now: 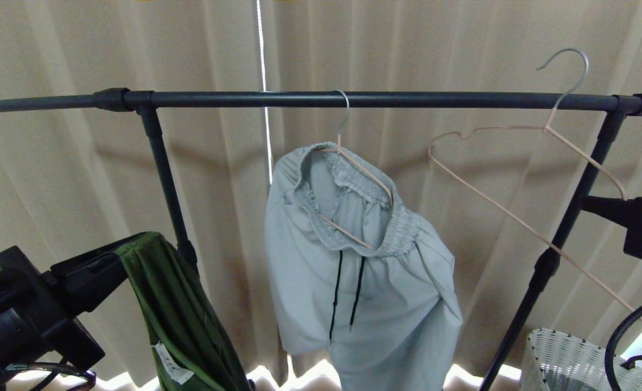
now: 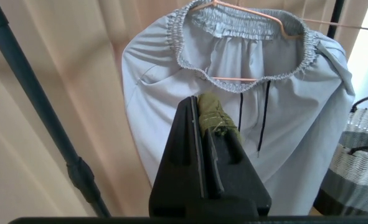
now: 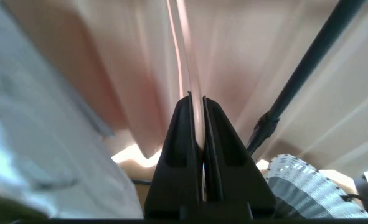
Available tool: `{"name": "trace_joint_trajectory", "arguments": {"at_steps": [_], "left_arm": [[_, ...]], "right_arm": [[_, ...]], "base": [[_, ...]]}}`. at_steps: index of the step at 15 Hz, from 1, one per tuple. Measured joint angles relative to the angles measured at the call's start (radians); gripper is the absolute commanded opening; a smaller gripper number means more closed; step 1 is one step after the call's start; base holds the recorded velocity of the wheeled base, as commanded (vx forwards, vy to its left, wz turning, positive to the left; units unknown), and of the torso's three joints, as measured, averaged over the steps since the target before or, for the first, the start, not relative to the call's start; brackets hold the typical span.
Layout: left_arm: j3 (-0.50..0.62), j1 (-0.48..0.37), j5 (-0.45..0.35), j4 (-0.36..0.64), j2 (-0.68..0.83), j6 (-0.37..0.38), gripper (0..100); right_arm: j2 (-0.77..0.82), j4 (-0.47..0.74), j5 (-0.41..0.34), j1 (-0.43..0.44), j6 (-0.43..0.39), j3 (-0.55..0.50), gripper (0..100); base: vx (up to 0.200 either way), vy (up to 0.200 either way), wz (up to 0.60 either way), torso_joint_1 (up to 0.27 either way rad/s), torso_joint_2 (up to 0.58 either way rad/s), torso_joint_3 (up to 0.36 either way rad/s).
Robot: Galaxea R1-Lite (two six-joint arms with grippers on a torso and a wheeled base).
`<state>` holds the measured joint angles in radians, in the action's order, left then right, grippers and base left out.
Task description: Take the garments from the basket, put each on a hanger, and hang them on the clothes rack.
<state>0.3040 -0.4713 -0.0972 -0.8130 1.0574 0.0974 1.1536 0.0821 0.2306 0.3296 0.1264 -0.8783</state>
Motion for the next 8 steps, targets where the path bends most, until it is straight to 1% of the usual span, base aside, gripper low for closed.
{"name": "trace_joint_trajectory", "arguments": {"at_steps": [2, 8], "left_arm": [[0.0, 0.0, 0.0, 0.0, -0.001, 0.008, 0], [-0.003, 0.0, 0.002, 0.003, 0.003, 0.014, 0]], "right_arm": [[-0.03, 0.0, -0.005, 0.0, -0.001, 0.032, 0], [-0.049, -0.001, -0.019, 0.001, 0.0, 0.061, 0]], "base": [[-0.2, 0.0, 0.0, 0.012, 0.0, 0.007], [-0.2, 0.0, 0.0, 0.004, 0.0, 0.001]]}}
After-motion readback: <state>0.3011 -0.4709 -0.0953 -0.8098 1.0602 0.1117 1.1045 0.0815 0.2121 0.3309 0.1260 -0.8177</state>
